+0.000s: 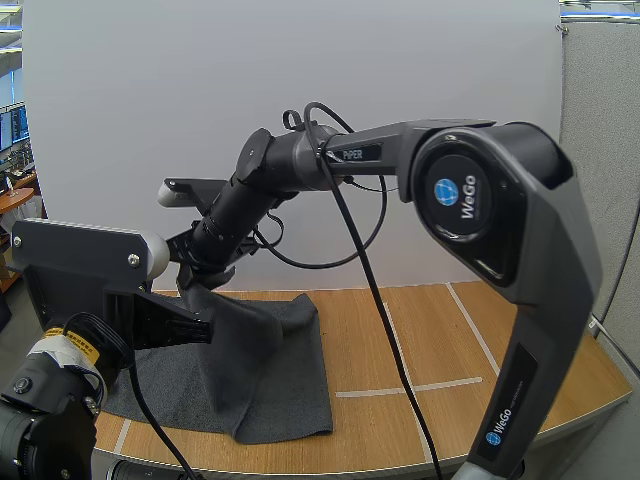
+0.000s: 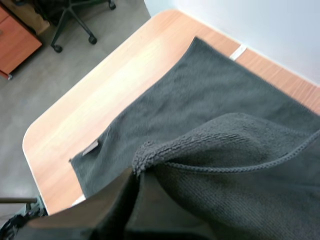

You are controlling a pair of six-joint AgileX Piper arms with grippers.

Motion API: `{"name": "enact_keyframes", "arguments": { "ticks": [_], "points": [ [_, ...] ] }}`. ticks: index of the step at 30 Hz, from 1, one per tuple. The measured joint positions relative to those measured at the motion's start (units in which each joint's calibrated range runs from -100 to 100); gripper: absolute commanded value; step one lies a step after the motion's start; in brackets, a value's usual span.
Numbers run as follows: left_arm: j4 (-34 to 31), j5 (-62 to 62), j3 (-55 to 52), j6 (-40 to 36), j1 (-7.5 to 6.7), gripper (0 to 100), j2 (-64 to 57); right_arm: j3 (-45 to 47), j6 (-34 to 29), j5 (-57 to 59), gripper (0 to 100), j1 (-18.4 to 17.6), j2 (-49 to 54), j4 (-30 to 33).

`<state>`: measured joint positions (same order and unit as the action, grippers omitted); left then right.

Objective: Fold the towel

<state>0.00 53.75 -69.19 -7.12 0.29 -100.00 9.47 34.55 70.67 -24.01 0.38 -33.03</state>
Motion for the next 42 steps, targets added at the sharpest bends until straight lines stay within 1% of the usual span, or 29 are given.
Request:
{"name": "enact_keyframes", "arguments": {
  "ticks": [4, 6, 9, 17, 23, 26, 36, 38, 39, 42],
  "points": [
    [0.00, 0.00, 0.00, 0.00, 0.00, 0, 0.00, -2.99, -0.60, -0.62, 0, 0.00, -1.80, 0.12],
    [0.00, 0.00, 0.00, 0.00, 0.00, 0, 0.00, -6.41, -1.09, -0.62, 0, -0.09, -4.69, 0.12],
    [0.00, 0.00, 0.00, 0.00, 0.00, 0, 0.00, -7.92, -1.37, -0.80, 0, -0.54, -6.55, 0.12],
    [0.00, 0.00, 0.00, 0.00, 0.00, 0, 0.00, -8.92, -1.88, -4.78, 0, -3.86, -10.10, 0.71],
    [0.00, 0.00, 0.00, 0.00, 0.00, 0, 0.00, -8.96, -2.00, -7.03, 0, -5.46, -12.22, 0.71],
    [0.00, 0.00, 0.00, 0.00, 0.00, 0, 0.00, -8.96, -2.61, -10.16, 0, -6.47, -14.77, 1.75],
    [0.00, 0.00, 0.00, 0.00, 0.00, 0, 0.00, -12.81, -4.09, -11.00, 0, -7.01, -17.86, 3.57],
    [0.00, 0.00, 0.00, 0.00, 0.00, 0, 0.00, -13.92, -4.99, -11.00, 0, -7.06, -18.52, 4.35],
    [0.00, 0.00, 0.00, 0.00, 0.00, 0, 0.00, -15.72, -5.90, -11.00, 0, -7.06, -19.86, 5.82],
    [0.00, 0.00, 0.00, 0.00, 0.00, 0, 0.00, -17.99, -6.72, -11.00, 0, -7.06, -22.16, 6.69]
  ]
}}
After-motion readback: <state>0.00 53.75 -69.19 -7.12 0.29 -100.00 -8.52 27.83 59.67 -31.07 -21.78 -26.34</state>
